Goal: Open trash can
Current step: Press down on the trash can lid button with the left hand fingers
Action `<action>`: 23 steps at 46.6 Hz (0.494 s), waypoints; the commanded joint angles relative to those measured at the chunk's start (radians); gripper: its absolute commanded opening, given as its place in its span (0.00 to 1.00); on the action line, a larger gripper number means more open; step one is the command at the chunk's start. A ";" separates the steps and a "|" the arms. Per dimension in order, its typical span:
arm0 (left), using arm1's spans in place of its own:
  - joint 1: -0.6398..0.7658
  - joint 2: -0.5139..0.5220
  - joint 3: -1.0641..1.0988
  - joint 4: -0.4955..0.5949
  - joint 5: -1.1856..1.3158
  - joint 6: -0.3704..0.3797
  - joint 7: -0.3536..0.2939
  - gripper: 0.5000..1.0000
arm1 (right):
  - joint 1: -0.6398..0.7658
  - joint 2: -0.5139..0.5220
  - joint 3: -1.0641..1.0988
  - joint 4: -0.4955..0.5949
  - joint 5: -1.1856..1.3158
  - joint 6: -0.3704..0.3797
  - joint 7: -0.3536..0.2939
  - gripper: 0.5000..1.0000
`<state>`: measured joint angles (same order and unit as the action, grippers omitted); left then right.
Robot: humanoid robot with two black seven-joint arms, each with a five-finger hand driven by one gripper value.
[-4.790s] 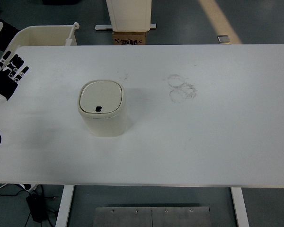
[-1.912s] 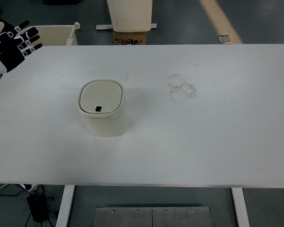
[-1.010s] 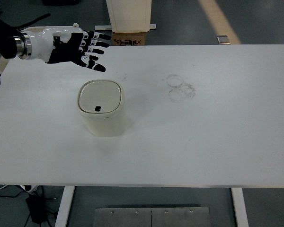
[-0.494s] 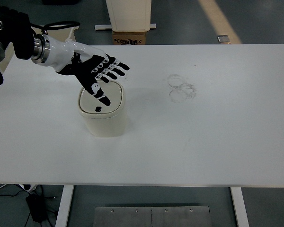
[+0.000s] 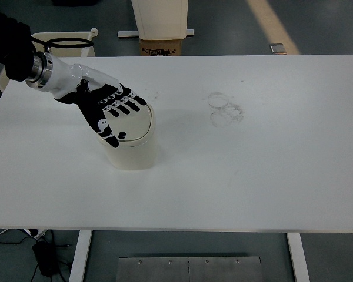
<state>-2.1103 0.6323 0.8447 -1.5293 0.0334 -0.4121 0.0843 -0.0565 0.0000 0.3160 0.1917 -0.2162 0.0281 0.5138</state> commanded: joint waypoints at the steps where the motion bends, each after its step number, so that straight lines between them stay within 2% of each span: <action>1: 0.015 -0.002 0.007 0.002 0.011 0.000 0.000 1.00 | 0.004 0.000 0.000 0.000 0.000 -0.001 0.000 0.98; 23: 0.033 -0.014 0.007 0.003 0.011 0.003 0.000 1.00 | 0.004 0.000 0.000 0.000 0.000 0.001 0.000 0.98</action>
<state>-2.0807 0.6192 0.8509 -1.5264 0.0445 -0.4104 0.0843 -0.0528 0.0000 0.3160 0.1917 -0.2162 0.0279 0.5139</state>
